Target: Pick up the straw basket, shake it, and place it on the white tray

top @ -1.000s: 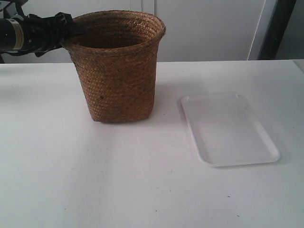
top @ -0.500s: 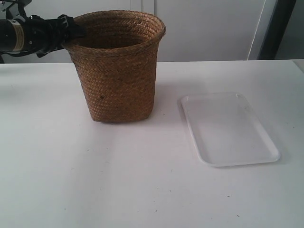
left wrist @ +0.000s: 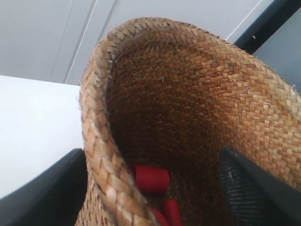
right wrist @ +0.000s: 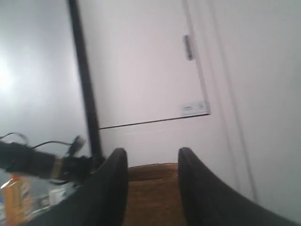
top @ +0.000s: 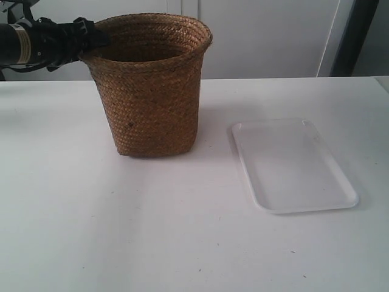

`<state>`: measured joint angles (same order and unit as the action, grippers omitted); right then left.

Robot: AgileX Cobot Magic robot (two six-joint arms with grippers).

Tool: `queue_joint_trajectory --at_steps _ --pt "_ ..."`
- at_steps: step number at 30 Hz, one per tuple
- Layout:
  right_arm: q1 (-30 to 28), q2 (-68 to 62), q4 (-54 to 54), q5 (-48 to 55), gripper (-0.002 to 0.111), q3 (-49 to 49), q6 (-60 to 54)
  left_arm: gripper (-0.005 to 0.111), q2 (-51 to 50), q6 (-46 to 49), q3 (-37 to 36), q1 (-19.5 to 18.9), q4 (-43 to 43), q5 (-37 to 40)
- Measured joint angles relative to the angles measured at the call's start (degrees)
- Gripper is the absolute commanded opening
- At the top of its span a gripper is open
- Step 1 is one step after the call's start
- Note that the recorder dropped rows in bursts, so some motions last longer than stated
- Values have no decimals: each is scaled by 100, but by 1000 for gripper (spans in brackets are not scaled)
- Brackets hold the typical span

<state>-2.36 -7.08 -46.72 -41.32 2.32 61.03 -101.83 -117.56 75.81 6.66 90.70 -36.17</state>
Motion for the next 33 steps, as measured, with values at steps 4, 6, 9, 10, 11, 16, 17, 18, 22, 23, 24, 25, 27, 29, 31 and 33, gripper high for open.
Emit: queue_joint_trajectory --at_steps 4,6,9,10,11,16,17,18,22,23,24,25,27,29,31,33 --pt "0 -987 -387 -603 53 361 137 50 0 -172 0 0 59 -5" --pt "0 -1583 -373 -599 58 581 177 33 0 -216 0 0 59 -5" --pt "0 -2609 -337 -766 59 939 399 7 0 -291 0 0 59 -5" --pt "0 -2934 -337 -903 59 1054 524 0 0 -293 0 0 49 -5" --pt "0 -3345 -351 -1133 59 1210 712 0 0 -293 0 0 49 -15" --pt "35 -5231 -723 -2465 59 2115 1621 0 0 -273 0 0 76 -185" --pt "102 -5568 -843 -2554 59 2345 1814 0 0 -273 0 0 118 -199" --pt "151 -5870 -944 -2594 58 2494 1973 0 0 -273 0 0 183 -207" --pt "496 -6737 -1257 -2351 59 3145 2315 0 0 -273 13 0 379 -211" --pt "647 -6954 -1295 -2152 60 3323 2440 0 0 -273 13 0 392 -211" --pt "744 -7083 -1328 -2007 62 3509 2549 0 0 -273 13 0 408 -222" --pt "866 -7222 -1381 -1835 65 3667 2665 0 0 -273 13 0 418 -237" --pt "1085 -7438 -1547 -1445 72 4073 2899 0 0 -273 13 0 431 -285" --pt "1268 -7585 -1793 -912 78 4490 3137 0 0 -273 13 0 449 -356" --pt "1391 -7692 -2057 -386 79 4839 3413 0 0 -273 13 0 449 -397" --pt "1485 -7803 -2259 100 79 5168 3602 0 0 -273 13 0 457 -405"
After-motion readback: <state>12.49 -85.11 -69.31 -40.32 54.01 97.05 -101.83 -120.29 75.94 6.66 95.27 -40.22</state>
